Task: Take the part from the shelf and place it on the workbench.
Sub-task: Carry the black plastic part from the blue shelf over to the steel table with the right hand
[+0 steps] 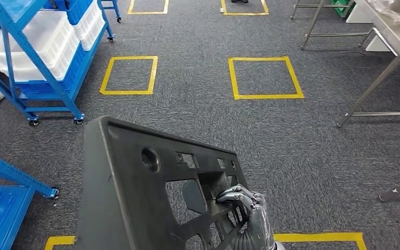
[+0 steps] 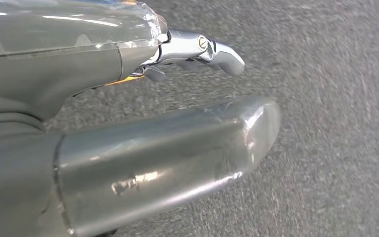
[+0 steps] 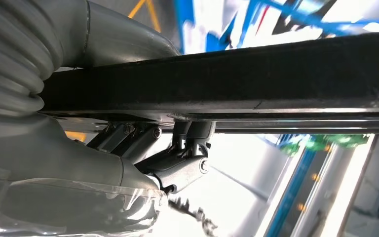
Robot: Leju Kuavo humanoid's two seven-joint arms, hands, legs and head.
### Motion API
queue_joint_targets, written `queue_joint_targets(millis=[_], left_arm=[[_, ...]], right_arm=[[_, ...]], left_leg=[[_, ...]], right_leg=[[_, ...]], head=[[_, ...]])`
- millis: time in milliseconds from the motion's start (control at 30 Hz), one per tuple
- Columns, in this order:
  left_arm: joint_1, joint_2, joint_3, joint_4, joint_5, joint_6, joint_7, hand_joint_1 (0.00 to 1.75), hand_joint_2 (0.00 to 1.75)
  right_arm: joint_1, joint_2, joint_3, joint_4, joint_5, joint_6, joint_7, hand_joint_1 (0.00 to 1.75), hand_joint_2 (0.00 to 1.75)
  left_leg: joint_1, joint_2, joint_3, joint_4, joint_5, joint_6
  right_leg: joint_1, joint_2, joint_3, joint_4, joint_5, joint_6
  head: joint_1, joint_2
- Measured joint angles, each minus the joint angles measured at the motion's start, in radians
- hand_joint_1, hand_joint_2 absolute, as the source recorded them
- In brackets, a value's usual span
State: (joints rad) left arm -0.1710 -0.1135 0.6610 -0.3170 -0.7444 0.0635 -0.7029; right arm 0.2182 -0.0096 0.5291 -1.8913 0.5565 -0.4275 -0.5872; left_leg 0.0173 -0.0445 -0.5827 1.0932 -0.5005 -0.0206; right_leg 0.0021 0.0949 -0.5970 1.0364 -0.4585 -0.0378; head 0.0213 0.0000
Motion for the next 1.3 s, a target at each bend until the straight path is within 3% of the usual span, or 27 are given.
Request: queue_joint_targets(millis=[67,133,167,233,300,367,400,433,500,567,633,667,733,800,833,867,900,967,1033,1100,1167,1233,1300], left_arm=[[0.004,0.005,-0.004,0.000,0.010,0.002,0.000,0.00,0.00],[0.006,0.008,-0.007,-0.001,0.018,0.003,0.000,0.00,0.00],[0.005,0.008,-0.009,-0.001,0.022,0.004,0.000,0.00,0.00],[0.004,0.010,-0.012,-0.004,0.028,0.006,0.000,0.00,0.00],[0.009,0.013,-0.015,-0.007,0.037,0.008,0.000,0.00,0.00],[0.015,0.016,-0.018,-0.009,0.044,0.008,0.000,0.00,0.00],[0.016,0.017,-0.019,-0.009,0.046,0.009,0.000,0.00,0.00],[0.017,0.017,-0.021,-0.010,0.047,0.009,0.000,0.00,0.00],[0.017,0.017,-0.025,-0.011,0.049,0.009,0.000,0.00,0.00],[0.019,0.017,-0.028,-0.013,0.051,0.009,0.000,0.00,0.00],[0.019,0.017,-0.031,-0.016,0.052,0.009,0.000,0.00,0.00],[0.018,0.017,-0.033,-0.018,0.052,0.009,0.000,0.00,0.00],[0.018,0.016,-0.035,-0.021,0.052,0.009,0.000,0.00,0.00],[0.023,0.016,-0.035,-0.022,0.052,0.008,0.000,0.00,0.00],[0.027,0.016,-0.035,-0.023,0.053,0.008,0.000,0.00,0.00],[0.031,0.016,-0.035,-0.023,0.055,0.008,0.000,0.00,0.00],[0.032,0.016,-0.035,-0.023,0.057,0.008,0.000,0.00,0.00],[0.032,0.016,-0.035,-0.025,0.063,0.008,0.000,0.00,0.00],[0.032,0.017,-0.036,-0.027,0.069,0.008,0.000,0.00,0.00],[0.035,0.017,-0.037,-0.029,0.075,0.009,0.000,0.00,0.00],[0.033,0.014,-0.042,-0.031,0.079,0.009,0.000,0.00,0.00],[0.029,0.010,-0.048,-0.033,0.082,0.009,0.000,0.00,0.00],[0.031,0.009,-0.051,-0.034,0.084,0.009,-0.001,0.00,0.00]], right_arm=[[0.002,-0.001,0.000,0.000,0.014,-0.012,0.008,1.75,1.75],[0.006,-0.002,0.000,0.000,0.019,-0.023,0.014,1.75,1.75],[0.009,-0.002,-0.001,0.000,0.020,-0.028,0.016,1.75,1.75],[0.012,-0.004,-0.002,-0.001,0.023,-0.039,0.020,1.75,1.75],[0.014,-0.006,-0.002,-0.002,0.023,-0.046,0.022,1.75,1.75],[0.018,-0.007,-0.003,-0.001,0.023,-0.049,0.023,1.75,1.75],[0.020,-0.008,-0.004,-0.001,0.022,-0.051,0.023,1.75,1.75],[0.021,-0.008,-0.005,-0.001,0.022,-0.051,0.023,1.75,1.75],[0.022,-0.009,-0.006,-0.001,0.021,-0.052,0.024,1.75,1.75],[0.024,-0.009,-0.007,-0.002,0.020,-0.053,0.027,1.75,1.75],[0.029,-0.009,-0.009,-0.003,0.020,-0.054,0.029,1.75,1.75],[0.032,-0.009,-0.009,-0.003,0.020,-0.054,0.030,1.75,1.75],[0.033,-0.009,-0.010,-0.005,0.019,-0.054,0.031,1.75,1.75],[0.033,-0.009,-0.010,-0.005,0.019,-0.054,0.031,1.75,1.75],[0.033,-0.009,-0.010,-0.005,0.019,-0.054,0.032,1.75,1.75],[0.034,-0.009,-0.010,-0.005,0.019,-0.054,0.033,1.75,1.75],[0.035,-0.009,-0.010,-0.005,0.018,-0.054,0.034,1.75,1.75],[0.036,-0.009,-0.010,-0.005,0.012,-0.054,0.036,1.75,1.75],[0.039,-0.010,-0.010,-0.006,-0.004,-0.052,0.036,1.75,1.75],[0.043,-0.010,-0.010,-0.010,-0.024,-0.049,0.037,1.75,1.75],[0.048,-0.010,-0.010,-0.015,-0.039,-0.045,0.041,1.75,1.75],[0.050,-0.010,-0.010,-0.021,-0.047,-0.041,0.044,1.75,1.75],[0.050,-0.011,-0.010,-0.025,-0.050,-0.038,0.047,1.75,1.75]], left_leg=[[0.001,-0.031,0.023,-0.057,0.012,0.004],[-0.001,-0.016,0.025,-0.064,0.015,0.014],[0.000,-0.004,0.028,-0.070,0.019,0.021],[0.002,0.021,0.035,-0.085,0.027,0.036],[-0.003,0.048,0.038,-0.090,0.028,0.043],[-0.005,0.077,0.038,-0.090,0.025,0.043],[-0.005,0.090,0.039,-0.090,0.023,0.042],[-0.005,0.103,0.042,-0.090,0.020,0.040],[-0.007,0.125,0.049,-0.088,0.012,0.030],[-0.012,0.143,0.055,-0.086,0.004,0.018],[-0.013,0.164,0.063,-0.088,-0.001,0.008],[-0.011,0.163,0.066,-0.086,-0.006,0.002],[-0.006,0.123,0.050,-0.037,-0.042,-0.006],[-0.004,0.070,-0.010,0.090,-0.107,-0.008],[-0.003,0.060,-0.044,0.156,-0.131,-0.008],[-0.004,0.055,-0.069,0.200,-0.138,-0.008],[-0.004,0.052,-0.077,0.206,-0.124,-0.006],[-0.004,0.036,-0.042,0.108,-0.049,0.000],[-0.002,-0.008,0.008,-0.018,0.006,0.006],[-0.004,-0.029,0.027,-0.065,0.012,0.011],[-0.004,-0.010,0.031,-0.074,0.016,0.020],[-0.001,0.013,0.036,-0.087,0.024,0.035],[-0.001,0.039,0.039,-0.094,0.027,0.044]], right_leg=[[-0.002,0.025,-0.010,0.007,0.001,0.010],[-0.005,0.048,-0.017,0.005,0.006,0.023],[-0.005,0.042,-0.020,0.008,0.003,0.028],[-0.002,-0.010,-0.045,0.060,-0.031,0.036],[-0.004,-0.069,-0.104,0.177,-0.090,0.042],[-0.011,-0.086,-0.148,0.259,-0.111,0.048],[-0.015,-0.091,-0.144,0.251,-0.095,0.051],[-0.017,-0.099,-0.121,0.206,-0.065,0.052],[-0.014,-0.142,-0.050,0.073,-0.010,0.050],[-0.006,-0.169,-0.015,0.003,0.004,0.042],[-0.002,-0.149,-0.016,-0.002,0.001,0.032],[-0.002,-0.137,-0.014,-0.005,0.002,0.026],[-0.007,-0.115,-0.009,-0.012,0.005,0.012],[-0.008,-0.091,-0.007,-0.013,0.006,0.003],[-0.007,-0.076,-0.007,-0.013,0.006,0.001],[-0.005,-0.060,-0.007,-0.012,0.006,0.000],[-0.004,-0.045,-0.006,-0.010,0.005,0.000],[-0.004,-0.015,-0.004,-0.007,0.004,0.002],[-0.004,0.012,-0.006,-0.001,0.002,0.008],[-0.007,0.033,-0.013,0.002,0.004,0.020],[-0.011,0.048,-0.019,0.000,0.007,0.033],[-0.007,0.006,-0.035,0.033,-0.016,0.041],[-0.006,-0.058,-0.085,0.135,-0.072,0.048]], head=[[0.000,0.000],[0.000,0.000],[0.000,0.000],[0.006,0.000],[0.011,0.000],[0.012,0.000],[0.012,0.000],[0.012,0.000],[0.012,0.000],[0.010,0.000],[0.007,0.000],[0.006,0.000],[0.003,0.000],[-0.002,0.000],[-0.003,0.000],[-0.004,0.000],[-0.004,0.000],[-0.004,0.000],[-0.004,0.000],[-0.004,0.000],[-0.004,0.000],[0.001,0.000],[0.008,0.000]])
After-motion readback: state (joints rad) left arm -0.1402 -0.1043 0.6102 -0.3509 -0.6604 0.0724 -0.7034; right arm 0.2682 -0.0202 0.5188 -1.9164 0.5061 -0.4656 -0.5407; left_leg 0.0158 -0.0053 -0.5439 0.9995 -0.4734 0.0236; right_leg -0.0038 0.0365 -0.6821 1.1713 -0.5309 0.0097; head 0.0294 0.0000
